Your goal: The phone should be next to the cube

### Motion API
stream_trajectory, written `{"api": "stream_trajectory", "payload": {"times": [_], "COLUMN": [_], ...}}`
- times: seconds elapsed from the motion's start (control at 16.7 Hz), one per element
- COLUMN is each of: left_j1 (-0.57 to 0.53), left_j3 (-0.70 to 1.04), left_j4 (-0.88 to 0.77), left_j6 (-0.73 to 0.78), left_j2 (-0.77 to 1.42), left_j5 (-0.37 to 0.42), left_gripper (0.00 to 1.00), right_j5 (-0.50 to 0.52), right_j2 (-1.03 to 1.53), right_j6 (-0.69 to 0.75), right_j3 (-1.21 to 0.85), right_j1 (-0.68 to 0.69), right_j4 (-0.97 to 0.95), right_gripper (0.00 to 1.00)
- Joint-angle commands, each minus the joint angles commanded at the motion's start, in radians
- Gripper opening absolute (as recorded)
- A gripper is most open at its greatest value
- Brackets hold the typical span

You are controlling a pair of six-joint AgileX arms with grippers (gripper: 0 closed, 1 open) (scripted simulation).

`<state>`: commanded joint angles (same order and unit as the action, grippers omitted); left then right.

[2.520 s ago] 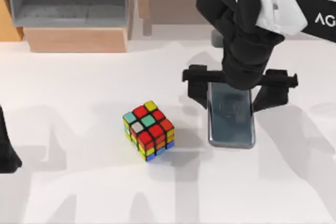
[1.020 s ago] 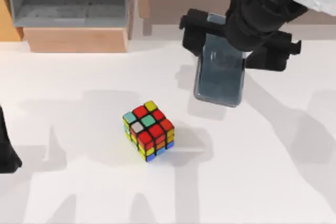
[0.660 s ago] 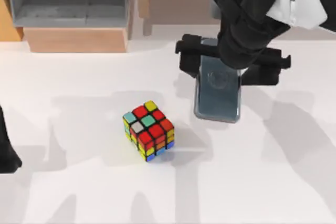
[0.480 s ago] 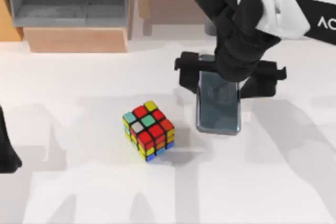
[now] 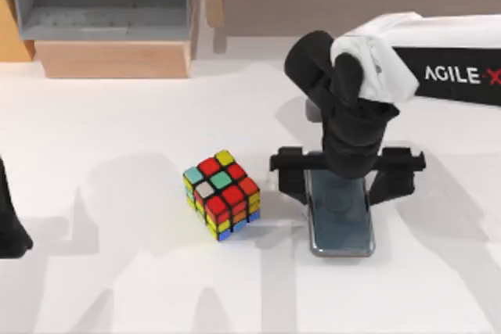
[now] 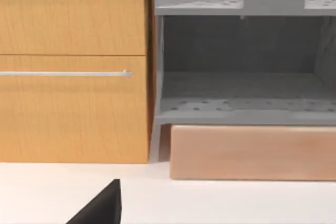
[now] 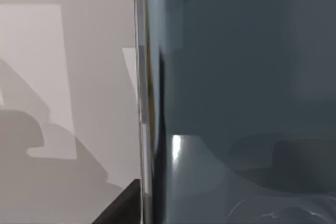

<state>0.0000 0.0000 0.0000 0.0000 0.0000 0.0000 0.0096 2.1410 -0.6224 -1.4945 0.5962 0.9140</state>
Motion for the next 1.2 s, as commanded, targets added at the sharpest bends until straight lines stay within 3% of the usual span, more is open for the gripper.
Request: {"api": "stream_trajectory", "payload": {"times": [0.24, 1.02, 1.2], "left_j1": [0.000, 0.000, 0.000], "left_j3": [0.000, 0.000, 0.000], "left_j4": [0.000, 0.000, 0.000], "left_j6": [0.000, 0.000, 0.000], "left_j2": [0.000, 0.000, 0.000], "left_j5": [0.000, 0.000, 0.000], "left_gripper": [1.00, 1.00, 1.00], "right_j5": [0.000, 0.000, 0.000], "right_j2": [0.000, 0.000, 0.000], "right_j6": [0.000, 0.000, 0.000], "right_j3": [0.000, 0.000, 0.000], "right_j1": [0.000, 0.000, 0.000], "right_j4": [0.000, 0.000, 0.000], "right_gripper": [0.00, 0.98, 1.00]}}
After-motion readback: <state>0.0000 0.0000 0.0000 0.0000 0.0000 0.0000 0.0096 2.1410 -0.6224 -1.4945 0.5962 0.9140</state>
